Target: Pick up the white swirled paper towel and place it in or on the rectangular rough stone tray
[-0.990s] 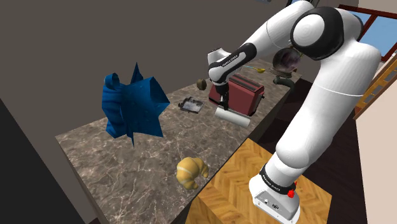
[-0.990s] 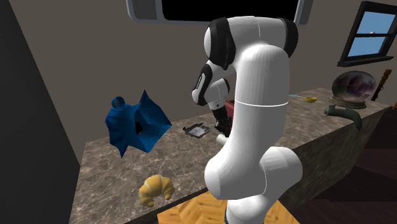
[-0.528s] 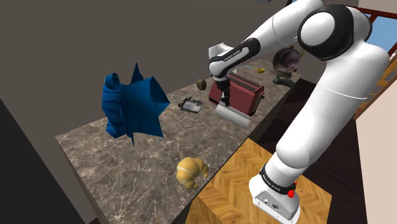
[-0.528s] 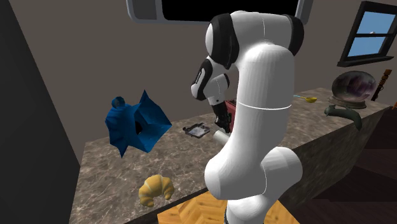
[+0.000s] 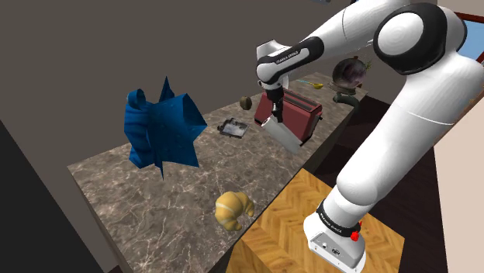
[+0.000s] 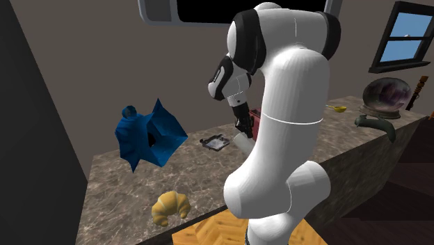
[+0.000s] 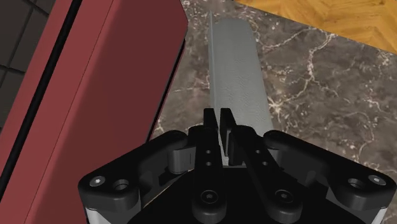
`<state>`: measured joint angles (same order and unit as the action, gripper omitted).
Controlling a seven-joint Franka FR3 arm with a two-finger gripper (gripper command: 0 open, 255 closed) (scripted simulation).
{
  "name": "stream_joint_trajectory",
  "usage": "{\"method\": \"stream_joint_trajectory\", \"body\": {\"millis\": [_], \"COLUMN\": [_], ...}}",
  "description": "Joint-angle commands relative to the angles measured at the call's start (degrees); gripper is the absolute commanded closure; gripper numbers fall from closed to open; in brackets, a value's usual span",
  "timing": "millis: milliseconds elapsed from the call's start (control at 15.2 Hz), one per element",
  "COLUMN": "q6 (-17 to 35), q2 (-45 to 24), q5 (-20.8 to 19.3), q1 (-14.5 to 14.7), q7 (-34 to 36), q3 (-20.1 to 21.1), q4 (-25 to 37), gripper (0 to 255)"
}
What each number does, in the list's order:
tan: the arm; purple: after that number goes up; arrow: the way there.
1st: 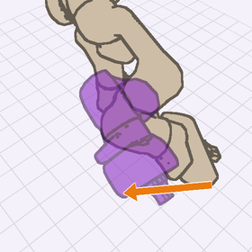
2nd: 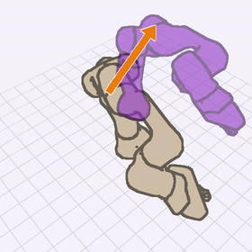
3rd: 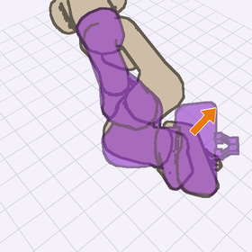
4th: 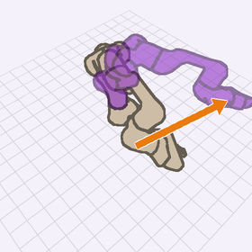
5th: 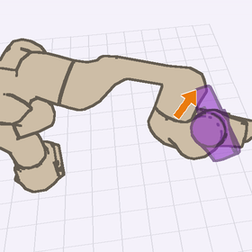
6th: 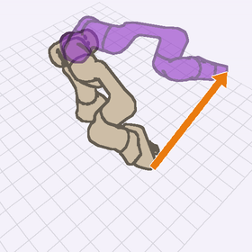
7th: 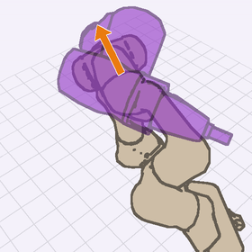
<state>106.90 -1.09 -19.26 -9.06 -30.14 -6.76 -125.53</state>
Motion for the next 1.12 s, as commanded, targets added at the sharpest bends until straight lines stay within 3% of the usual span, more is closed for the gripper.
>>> {"method": "stream_joint_trajectory", "body": {"millis": [0,528,1056], "q6": [-1.4,-6.9,-13.9], "q2": [0.8,3.3,-11.1], "q5": [0.1,0.4,3.7], "q1": [0.1,0.3,3.4], "q7": [-0.3,-1.7,1.4], "q3": [0.1,0.3,3.2], "q4": [0.6,3.8,23.9], "gripper": [255,255,255]}}
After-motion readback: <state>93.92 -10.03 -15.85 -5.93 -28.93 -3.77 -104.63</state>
